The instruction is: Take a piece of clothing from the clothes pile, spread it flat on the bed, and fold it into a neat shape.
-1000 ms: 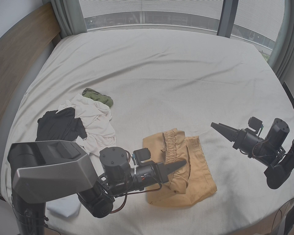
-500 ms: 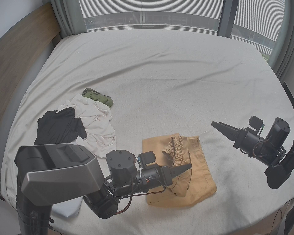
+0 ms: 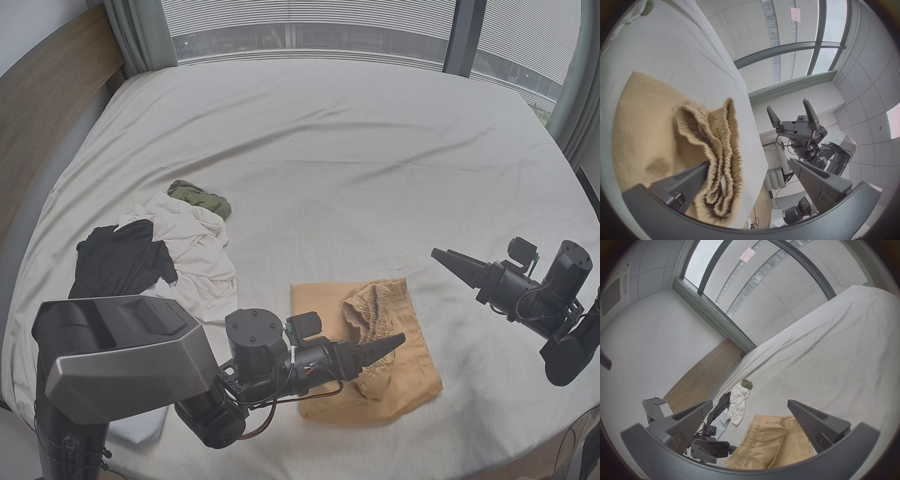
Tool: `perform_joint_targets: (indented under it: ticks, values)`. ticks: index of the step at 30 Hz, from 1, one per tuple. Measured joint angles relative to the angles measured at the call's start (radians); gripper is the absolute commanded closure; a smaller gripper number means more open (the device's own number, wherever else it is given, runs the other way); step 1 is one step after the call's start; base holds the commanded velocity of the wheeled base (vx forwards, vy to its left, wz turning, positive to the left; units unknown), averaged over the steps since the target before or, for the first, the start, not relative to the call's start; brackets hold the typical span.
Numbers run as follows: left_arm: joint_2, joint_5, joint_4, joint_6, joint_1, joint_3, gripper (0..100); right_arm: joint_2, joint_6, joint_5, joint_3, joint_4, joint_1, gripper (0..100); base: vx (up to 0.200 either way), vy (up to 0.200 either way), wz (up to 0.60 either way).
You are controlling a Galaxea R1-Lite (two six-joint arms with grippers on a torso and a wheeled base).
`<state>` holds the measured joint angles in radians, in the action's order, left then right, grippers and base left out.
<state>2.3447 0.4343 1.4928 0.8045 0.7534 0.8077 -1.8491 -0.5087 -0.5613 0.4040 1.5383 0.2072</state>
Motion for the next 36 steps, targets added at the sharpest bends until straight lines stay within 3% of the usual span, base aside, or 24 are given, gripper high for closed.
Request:
perform_joint_targets:
  ticks: [9, 20, 36]
  values:
    - [-0.003, -0.024, 0.001, -0.021, 0.007, -0.001, 0, 0.001, 0.000, 0.000, -0.001, 0.000, 0.000, 0, 0.000, 0.000, 0.00]
    - [-0.080, -0.026, 0.011, -0.031, -0.049, -0.091, 0, -0.001, 0.001, 0.000, -0.008, -0.001, -0.001, 0, 0.000, 0.000, 0.00]
    - [-0.391, 0.017, 0.014, -0.116, -0.302, -0.404, 0, 0.013, 0.029, -0.004, -0.093, -0.006, 0.013, 0, 0.000, 0.000, 0.00]
